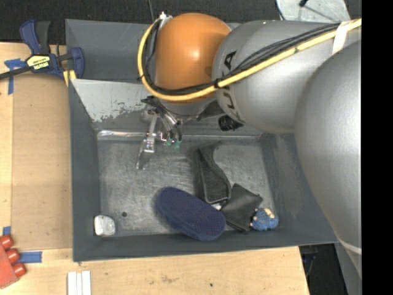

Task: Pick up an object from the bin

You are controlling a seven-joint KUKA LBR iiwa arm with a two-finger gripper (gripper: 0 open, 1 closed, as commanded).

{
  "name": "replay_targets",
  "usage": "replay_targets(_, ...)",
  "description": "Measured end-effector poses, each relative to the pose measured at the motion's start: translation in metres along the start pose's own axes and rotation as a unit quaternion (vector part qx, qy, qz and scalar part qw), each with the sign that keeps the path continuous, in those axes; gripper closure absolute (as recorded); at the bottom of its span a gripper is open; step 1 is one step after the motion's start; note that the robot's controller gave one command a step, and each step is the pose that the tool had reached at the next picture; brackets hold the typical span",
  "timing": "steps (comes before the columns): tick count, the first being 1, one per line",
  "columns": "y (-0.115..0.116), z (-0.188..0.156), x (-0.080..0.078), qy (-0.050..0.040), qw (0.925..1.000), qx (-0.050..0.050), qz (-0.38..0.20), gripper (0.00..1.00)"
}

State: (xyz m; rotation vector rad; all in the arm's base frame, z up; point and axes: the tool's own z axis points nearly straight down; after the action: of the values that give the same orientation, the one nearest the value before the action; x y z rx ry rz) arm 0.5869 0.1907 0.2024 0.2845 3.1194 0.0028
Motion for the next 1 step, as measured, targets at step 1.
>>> replay_targets(1,-0.0600,-0.0317,-0.0455,0.0006,0.9714,0.002,0.238,0.00)
